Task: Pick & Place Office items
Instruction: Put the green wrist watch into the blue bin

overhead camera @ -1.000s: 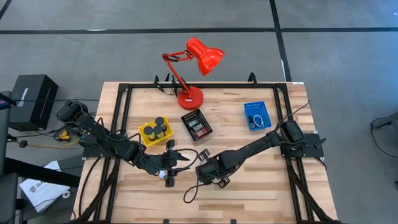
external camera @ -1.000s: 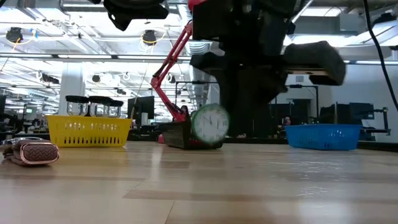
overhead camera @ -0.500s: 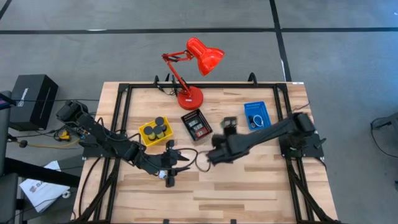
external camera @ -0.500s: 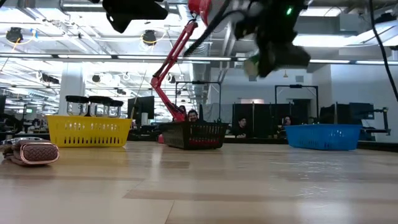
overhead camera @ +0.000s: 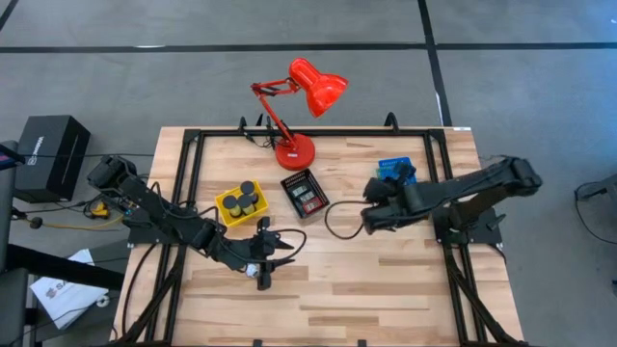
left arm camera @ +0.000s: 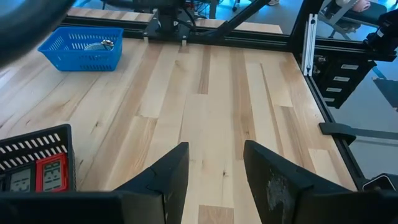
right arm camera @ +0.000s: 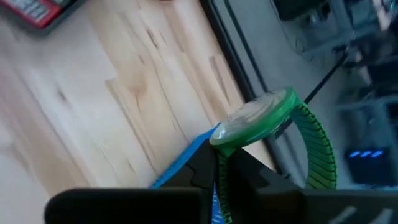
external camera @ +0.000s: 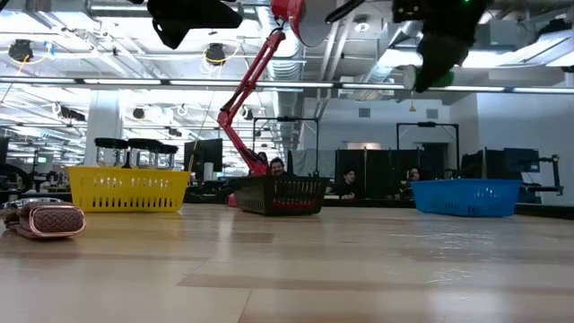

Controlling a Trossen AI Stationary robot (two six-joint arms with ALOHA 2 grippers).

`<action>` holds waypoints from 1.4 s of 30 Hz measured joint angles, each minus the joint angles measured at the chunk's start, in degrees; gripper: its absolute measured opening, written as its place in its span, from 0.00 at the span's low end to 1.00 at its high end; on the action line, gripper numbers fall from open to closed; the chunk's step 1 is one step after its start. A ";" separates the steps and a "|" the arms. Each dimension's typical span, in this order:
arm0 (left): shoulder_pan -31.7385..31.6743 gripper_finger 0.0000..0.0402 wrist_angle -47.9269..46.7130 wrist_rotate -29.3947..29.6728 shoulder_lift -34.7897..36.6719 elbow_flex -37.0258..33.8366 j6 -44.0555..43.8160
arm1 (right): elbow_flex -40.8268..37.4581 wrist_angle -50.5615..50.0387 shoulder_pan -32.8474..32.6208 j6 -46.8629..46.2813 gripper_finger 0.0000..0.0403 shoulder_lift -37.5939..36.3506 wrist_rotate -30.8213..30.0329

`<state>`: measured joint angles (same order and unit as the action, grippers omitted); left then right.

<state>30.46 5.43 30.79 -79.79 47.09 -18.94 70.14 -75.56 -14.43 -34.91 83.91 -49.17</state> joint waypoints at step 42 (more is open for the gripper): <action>0.00 0.37 0.61 0.07 0.02 0.00 0.20 | -44.71 66.15 20.09 19.66 0.02 -33.02 21.28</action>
<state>30.46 6.04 30.85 -79.77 47.09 -18.74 25.42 -9.42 5.66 -15.25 50.89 -27.89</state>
